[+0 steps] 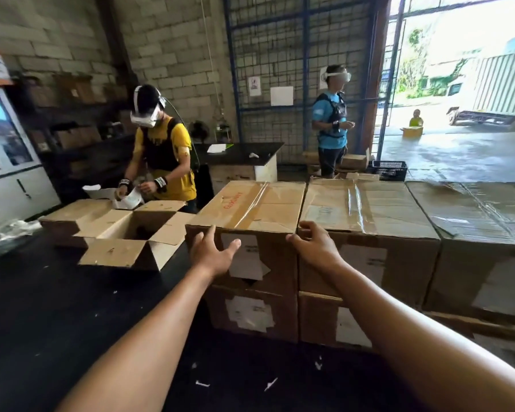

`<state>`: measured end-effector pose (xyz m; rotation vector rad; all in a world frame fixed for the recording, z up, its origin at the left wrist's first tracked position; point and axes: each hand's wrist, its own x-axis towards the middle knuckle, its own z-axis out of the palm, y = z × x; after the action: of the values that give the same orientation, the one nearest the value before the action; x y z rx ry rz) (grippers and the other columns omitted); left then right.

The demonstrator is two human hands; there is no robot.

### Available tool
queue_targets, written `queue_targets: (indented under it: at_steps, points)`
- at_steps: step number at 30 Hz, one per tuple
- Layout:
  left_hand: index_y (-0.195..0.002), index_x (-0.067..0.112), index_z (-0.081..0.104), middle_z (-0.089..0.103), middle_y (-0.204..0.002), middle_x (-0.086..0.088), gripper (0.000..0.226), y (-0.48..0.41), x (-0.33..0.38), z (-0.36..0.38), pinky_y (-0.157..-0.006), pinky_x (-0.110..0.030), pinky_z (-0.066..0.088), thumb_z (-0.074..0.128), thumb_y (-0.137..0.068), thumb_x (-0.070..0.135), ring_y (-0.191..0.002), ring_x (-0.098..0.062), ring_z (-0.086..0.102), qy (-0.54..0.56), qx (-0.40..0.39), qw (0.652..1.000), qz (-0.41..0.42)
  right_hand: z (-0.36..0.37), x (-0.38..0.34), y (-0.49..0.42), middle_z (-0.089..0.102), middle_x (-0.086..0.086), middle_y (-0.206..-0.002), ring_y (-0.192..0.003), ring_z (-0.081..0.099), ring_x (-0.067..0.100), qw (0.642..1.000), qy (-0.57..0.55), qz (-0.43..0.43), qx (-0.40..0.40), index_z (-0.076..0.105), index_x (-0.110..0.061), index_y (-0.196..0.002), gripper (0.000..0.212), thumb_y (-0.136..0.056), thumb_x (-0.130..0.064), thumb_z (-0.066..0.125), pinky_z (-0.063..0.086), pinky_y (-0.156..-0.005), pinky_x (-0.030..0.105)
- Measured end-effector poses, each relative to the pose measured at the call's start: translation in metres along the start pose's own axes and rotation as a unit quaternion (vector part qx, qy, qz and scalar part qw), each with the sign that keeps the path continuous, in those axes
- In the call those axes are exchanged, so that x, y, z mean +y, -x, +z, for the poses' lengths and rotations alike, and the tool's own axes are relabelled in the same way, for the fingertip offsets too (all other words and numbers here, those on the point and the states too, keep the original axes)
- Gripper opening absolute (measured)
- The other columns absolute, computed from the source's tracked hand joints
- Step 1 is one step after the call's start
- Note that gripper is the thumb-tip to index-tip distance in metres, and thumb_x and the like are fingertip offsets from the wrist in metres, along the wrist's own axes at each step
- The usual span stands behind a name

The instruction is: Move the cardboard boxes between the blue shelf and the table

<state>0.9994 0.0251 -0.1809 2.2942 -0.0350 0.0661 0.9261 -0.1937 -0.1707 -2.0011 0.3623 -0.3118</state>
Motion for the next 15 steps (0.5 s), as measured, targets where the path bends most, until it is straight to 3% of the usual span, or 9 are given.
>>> queue_targets:
  at_steps: [4,6,9,12,15]
  points:
    - [-0.163,0.022,0.016,0.006,-0.169,-0.013,0.092,-0.069,-0.032,-0.011,-0.123,-0.045,0.019,0.067,-0.092,0.051,-0.156,-0.028,0.007,0.092,0.023,0.995,-0.029,0.055,-0.005,-0.034,0.063,0.013,-0.131,-0.121,0.058,0.029,0.989,-0.036,0.066,0.125,0.054,-0.013,-0.138,0.053,-0.091,-0.036,0.064,0.043,-0.102,0.036]
    - [-0.163,0.022,0.013,0.011,-0.168,-0.014,0.094,-0.097,-0.046,-0.014,-0.121,-0.046,0.023,0.065,-0.092,0.053,-0.155,-0.03,0.014,0.143,0.048,0.988,-0.035,0.078,-0.011,-0.046,0.064,0.012,-0.128,-0.121,0.058,0.031,0.978,-0.079,0.095,0.168,0.052,-0.012,-0.138,0.051,-0.093,-0.033,0.062,0.042,-0.1,0.034]
    - [-0.163,0.022,0.009,0.022,-0.164,-0.016,0.097,-0.128,-0.059,-0.019,-0.119,-0.047,0.03,0.062,-0.091,0.06,-0.151,-0.035,0.026,0.213,0.073,0.973,-0.06,0.116,-0.02,-0.05,0.061,0.012,-0.134,-0.127,0.054,0.031,0.975,-0.093,0.123,0.158,0.047,-0.013,-0.144,0.058,-0.094,-0.038,0.062,0.039,-0.1,0.032]
    - [-0.163,0.024,0.012,0.014,-0.165,-0.017,0.099,-0.171,-0.074,-0.039,-0.118,-0.052,0.027,0.057,-0.088,0.07,-0.152,-0.04,0.019,0.182,0.092,0.975,-0.09,0.152,-0.021,-0.051,0.048,0.015,-0.145,-0.133,0.047,0.033,0.969,-0.088,0.146,0.177,0.039,-0.015,-0.148,0.07,-0.092,-0.049,0.062,0.037,-0.107,0.037]
    - [-0.163,0.018,0.015,0.017,-0.168,-0.015,0.096,-0.219,-0.089,-0.059,-0.121,-0.046,0.024,0.056,-0.091,0.067,-0.153,-0.036,0.023,0.202,0.03,0.976,-0.08,0.173,-0.017,-0.065,0.041,0.015,-0.149,-0.135,0.045,0.034,0.962,-0.129,0.16,0.181,0.036,-0.018,-0.152,0.074,-0.092,-0.054,0.059,0.036,-0.11,0.04]
